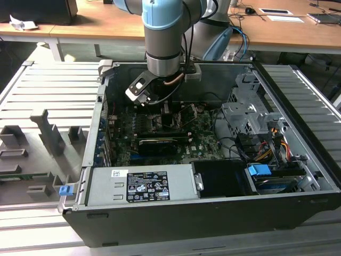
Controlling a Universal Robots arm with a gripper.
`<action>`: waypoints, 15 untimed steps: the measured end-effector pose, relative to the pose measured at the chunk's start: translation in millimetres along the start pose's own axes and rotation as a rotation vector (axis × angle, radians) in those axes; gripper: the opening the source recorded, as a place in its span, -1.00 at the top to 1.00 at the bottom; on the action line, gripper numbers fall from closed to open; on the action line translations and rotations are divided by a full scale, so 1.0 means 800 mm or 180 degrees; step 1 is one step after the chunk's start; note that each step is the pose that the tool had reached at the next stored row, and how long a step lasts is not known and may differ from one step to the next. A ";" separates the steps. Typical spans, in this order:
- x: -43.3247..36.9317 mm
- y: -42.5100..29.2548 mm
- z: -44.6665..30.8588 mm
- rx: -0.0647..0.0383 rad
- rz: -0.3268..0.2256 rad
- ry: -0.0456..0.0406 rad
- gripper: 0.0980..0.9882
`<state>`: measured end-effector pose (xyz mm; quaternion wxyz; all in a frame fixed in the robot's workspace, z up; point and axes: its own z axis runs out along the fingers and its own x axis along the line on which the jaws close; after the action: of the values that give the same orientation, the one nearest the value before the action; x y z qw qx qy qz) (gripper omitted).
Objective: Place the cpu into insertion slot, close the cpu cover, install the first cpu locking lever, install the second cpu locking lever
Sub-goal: 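Place the cpu into insertion slot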
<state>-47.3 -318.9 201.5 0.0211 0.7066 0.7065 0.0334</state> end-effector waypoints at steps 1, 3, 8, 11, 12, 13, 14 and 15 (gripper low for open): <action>0.000 0.0000 0.0000 -0.0001 0.0000 0.0001 -0.13; 0.000 0.0001 -0.0011 0.0000 0.0000 0.0000 -0.13; 0.000 0.0007 -0.0070 0.0008 0.0004 0.0000 -0.10; 0.000 0.0010 -0.0105 0.0013 0.0006 0.0000 0.05; 0.000 0.0011 -0.0113 0.0014 0.0007 0.0000 0.19; 0.000 0.0011 -0.0123 0.0014 0.0010 -0.0001 0.33; 0.000 0.0012 -0.0130 0.0014 0.0012 0.0000 0.59; 0.000 0.0012 -0.0135 0.0014 0.0014 -0.0001 0.73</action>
<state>-47.2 -318.9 212.4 0.0196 0.7082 0.7051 0.0318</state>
